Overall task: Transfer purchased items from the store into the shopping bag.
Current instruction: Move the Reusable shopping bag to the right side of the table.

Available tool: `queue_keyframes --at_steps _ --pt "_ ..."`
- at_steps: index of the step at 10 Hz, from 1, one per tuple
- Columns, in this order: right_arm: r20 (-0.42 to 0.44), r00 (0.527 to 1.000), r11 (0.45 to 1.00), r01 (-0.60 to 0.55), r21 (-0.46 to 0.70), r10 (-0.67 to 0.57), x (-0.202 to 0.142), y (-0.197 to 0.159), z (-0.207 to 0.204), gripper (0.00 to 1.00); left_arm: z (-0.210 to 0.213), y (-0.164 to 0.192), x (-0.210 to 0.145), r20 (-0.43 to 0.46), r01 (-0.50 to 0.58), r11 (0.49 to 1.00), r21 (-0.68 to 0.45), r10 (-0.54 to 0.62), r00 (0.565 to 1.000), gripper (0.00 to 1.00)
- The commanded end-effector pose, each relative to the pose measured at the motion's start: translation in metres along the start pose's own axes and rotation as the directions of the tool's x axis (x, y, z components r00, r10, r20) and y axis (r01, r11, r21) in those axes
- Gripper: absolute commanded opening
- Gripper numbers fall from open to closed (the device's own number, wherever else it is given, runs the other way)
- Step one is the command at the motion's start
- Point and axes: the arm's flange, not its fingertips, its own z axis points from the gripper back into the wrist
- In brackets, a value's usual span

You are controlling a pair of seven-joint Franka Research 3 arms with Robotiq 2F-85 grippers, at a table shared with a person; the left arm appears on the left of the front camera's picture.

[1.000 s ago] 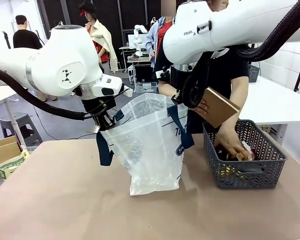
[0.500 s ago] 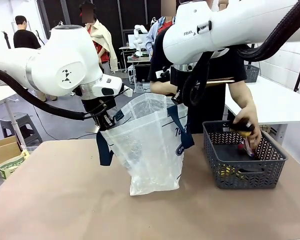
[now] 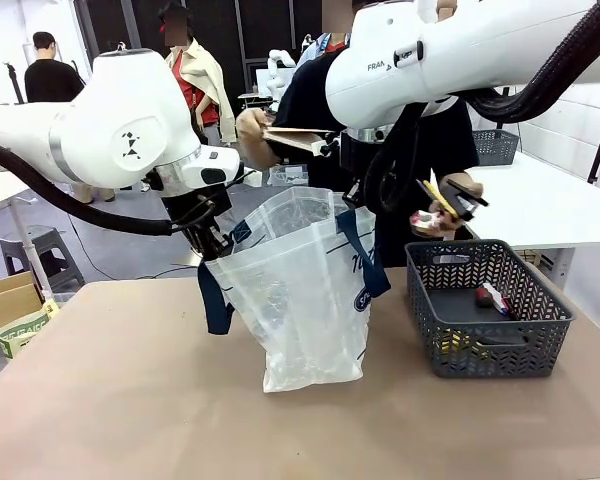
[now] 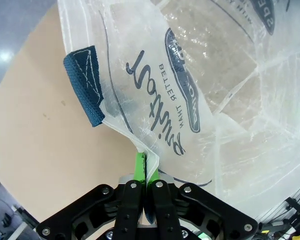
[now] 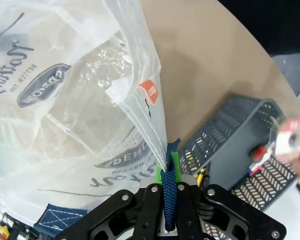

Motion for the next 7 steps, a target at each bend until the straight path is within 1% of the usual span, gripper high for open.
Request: queue_keyframes --at_steps 1,3,7 --pt "-0.014 0.999 0.999 0.031 -0.027 -0.032 -0.001 0.005 0.001 0.00 0.000 0.005 0.000 0.017 -0.013 1.000 -0.025 0.014 1.000 0.00" --pt "-0.013 0.999 0.999 0.037 -0.032 -0.037 -0.004 0.005 0.002 0.00 -0.001 0.009 0.002 0.018 -0.026 0.999 -0.019 0.026 0.999 0.00" --pt "-0.011 0.999 0.998 0.052 -0.025 -0.053 -0.007 0.004 0.005 0.00 0.000 0.020 0.001 0.039 -0.091 0.996 -0.010 0.091 0.995 0.00"
